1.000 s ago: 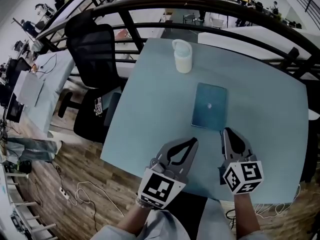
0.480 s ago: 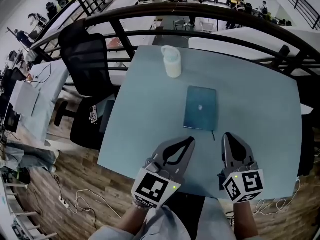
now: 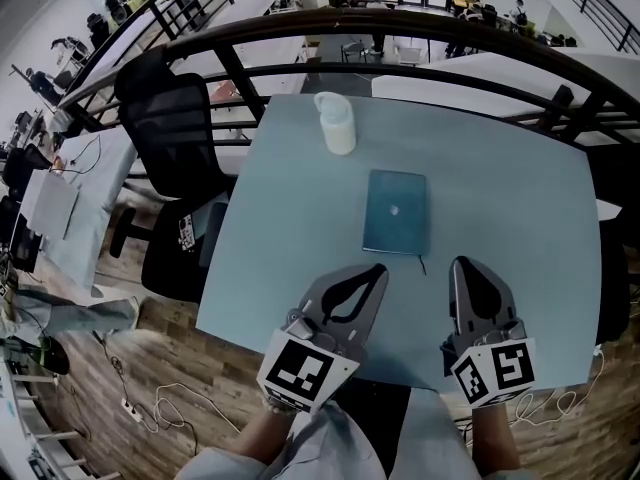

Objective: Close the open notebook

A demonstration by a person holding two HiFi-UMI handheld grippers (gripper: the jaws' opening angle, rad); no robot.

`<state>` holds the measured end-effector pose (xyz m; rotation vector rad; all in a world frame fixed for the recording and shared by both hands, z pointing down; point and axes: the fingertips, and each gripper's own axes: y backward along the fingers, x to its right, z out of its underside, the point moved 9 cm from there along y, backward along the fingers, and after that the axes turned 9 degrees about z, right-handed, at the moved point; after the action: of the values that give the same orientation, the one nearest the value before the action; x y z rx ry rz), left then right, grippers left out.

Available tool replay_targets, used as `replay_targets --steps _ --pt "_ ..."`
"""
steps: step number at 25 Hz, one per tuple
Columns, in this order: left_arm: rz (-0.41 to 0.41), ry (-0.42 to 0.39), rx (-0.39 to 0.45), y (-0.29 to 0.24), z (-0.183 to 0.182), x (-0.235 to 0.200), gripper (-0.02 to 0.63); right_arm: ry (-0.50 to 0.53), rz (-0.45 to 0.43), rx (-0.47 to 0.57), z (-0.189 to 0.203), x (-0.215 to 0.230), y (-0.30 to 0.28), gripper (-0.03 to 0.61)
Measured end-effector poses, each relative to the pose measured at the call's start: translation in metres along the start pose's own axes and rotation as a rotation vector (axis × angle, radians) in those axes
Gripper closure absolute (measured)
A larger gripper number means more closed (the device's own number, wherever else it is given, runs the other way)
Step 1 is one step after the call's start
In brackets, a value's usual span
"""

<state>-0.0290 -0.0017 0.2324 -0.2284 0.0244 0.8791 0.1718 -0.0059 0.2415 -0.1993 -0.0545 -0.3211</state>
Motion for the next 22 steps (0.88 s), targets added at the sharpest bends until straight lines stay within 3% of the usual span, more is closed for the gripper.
replay_targets --steps 22 --pt "0.024 -0.009 -0.011 -0.001 -0.003 0.006 0.609 0.016 -0.024 0.000 -0.003 -0.010 0.004 0.577"
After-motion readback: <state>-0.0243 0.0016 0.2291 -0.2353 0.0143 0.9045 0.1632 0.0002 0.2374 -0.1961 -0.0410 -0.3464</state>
